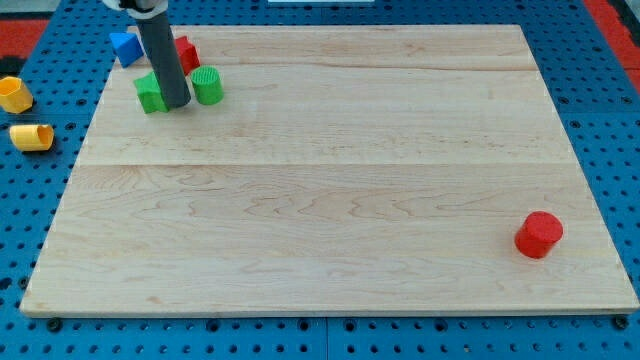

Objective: Move green star from green circle

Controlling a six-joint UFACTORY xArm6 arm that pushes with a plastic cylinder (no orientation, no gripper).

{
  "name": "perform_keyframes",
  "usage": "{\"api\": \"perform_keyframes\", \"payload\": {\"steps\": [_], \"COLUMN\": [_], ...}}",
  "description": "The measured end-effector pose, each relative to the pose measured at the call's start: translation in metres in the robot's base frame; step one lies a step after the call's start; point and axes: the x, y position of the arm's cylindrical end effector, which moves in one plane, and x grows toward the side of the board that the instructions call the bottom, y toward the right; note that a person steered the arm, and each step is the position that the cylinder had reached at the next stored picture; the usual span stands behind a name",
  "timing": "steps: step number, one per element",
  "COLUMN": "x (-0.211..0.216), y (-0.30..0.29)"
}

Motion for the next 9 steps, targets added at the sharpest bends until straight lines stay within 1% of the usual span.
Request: {"api": "perform_keyframes", "payload": {"steps": [1,2,3,4,5,6,7,8,9], "x": [-0.033,-0.009,0.027,0.027,0.007,-0.009,0.031,-0.008,-0.044], "y": [-0.03,-0.013,0.004,0.052,0.068,0.062,0.04,-0.062,-0.123]}}
